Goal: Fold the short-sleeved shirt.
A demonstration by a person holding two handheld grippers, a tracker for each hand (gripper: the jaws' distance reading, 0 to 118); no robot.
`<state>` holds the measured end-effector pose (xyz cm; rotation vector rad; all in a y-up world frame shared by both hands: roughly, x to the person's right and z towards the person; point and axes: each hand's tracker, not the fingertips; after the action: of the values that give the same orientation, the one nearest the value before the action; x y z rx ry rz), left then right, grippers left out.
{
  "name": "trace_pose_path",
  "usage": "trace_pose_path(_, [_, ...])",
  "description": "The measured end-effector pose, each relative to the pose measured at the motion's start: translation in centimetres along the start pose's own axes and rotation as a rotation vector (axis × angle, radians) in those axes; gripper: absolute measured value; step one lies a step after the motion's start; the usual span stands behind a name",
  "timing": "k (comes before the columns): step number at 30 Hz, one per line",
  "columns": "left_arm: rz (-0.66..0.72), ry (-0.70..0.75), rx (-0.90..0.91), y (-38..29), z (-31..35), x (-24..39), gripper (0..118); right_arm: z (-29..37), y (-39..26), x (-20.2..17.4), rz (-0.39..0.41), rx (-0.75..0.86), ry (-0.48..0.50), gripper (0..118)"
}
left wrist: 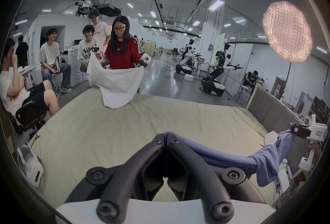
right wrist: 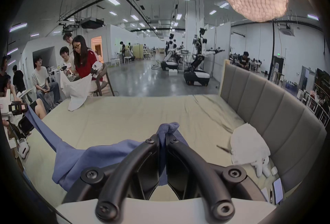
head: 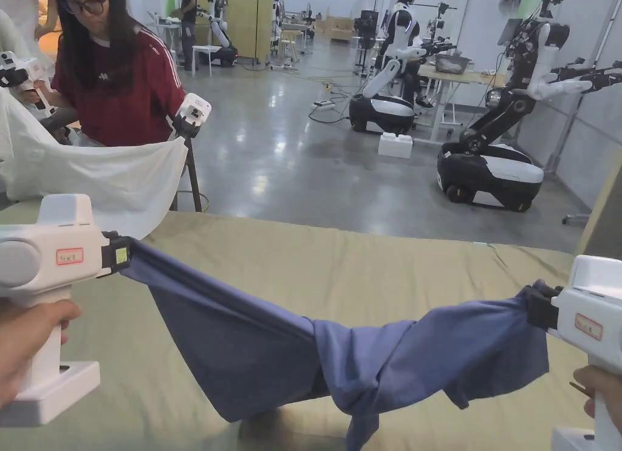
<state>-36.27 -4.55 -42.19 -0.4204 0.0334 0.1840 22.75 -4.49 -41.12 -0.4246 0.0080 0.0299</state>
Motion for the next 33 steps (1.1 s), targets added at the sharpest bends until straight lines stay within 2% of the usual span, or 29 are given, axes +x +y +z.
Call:
trace_pose_path(4, [-0.010, 0.018, 0.037, 3.2, -1.2, 0.2, 0, -1.3, 3.0, -0.9, 0.008, 0.046, -0.008, 3])
trace_pose_path(8, [-0.044, 0.039, 0.066, 5.3, -2.4, 0.0, 0, -2.7, 4.6, -1.3, -0.021, 0.091, -0.012, 3])
trace_pose_path(14, [-0.086, 0.080, 0.072, 4.1, -3.8, -0.6, 0, -4.8, 3.8, -2.2, -0.007, 0.146, -0.031, 3])
trace_pose_path(17, [-0.120, 0.107, 0.054, 1.0, -4.5, -1.0, 0, -5.4, 1.7, -2.8, 0.007, 0.144, -0.040, 3])
trace_pose_path(21, [-0.107, 0.107, -0.009, -4.9, -4.6, -1.9, 0, -6.5, -3.2, -2.6, 0.024, 0.064, -0.035, 3])
trace_pose_path(25, [-0.098, 0.124, -0.074, -12.4, -2.7, -2.8, 0, -5.1, -9.4, -2.8, 0.064, 0.001, -0.057, 3])
trace_pose_path(28, [-0.051, 0.125, -0.144, -18.6, -0.5, -3.8, 0, -3.7, -14.6, -2.7, 0.053, -0.055, -0.057, 3])
trace_pose_path(33, [-0.068, 0.147, -0.257, -26.4, 2.0, -5.4, 0, -2.3, -21.5, -2.7, 0.068, -0.167, -0.081, 3])
